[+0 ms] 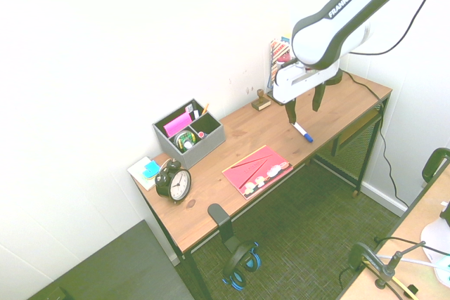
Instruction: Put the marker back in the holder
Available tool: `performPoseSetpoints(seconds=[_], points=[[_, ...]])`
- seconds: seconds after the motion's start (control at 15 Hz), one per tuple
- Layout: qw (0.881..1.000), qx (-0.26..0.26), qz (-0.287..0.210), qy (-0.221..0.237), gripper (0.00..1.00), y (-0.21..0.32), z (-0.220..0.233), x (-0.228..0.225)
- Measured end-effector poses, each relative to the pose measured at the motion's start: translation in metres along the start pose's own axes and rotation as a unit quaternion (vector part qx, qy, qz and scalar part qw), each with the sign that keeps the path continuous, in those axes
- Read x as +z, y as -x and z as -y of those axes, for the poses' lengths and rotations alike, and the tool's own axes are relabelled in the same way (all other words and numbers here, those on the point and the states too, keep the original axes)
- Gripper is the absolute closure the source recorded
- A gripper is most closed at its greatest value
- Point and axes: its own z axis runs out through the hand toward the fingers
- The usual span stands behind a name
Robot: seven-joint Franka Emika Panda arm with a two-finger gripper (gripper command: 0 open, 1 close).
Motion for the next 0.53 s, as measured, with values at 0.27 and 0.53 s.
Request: performPoseSetpoints(seconds=[0.27,0.53], points=[[1.0,0.016,-0.006,-0.004,0.0,-0.025,-0.016,0.061],[1.0,0.024,0.001,-0.001,1.0,-0.047,-0.019,0.105]])
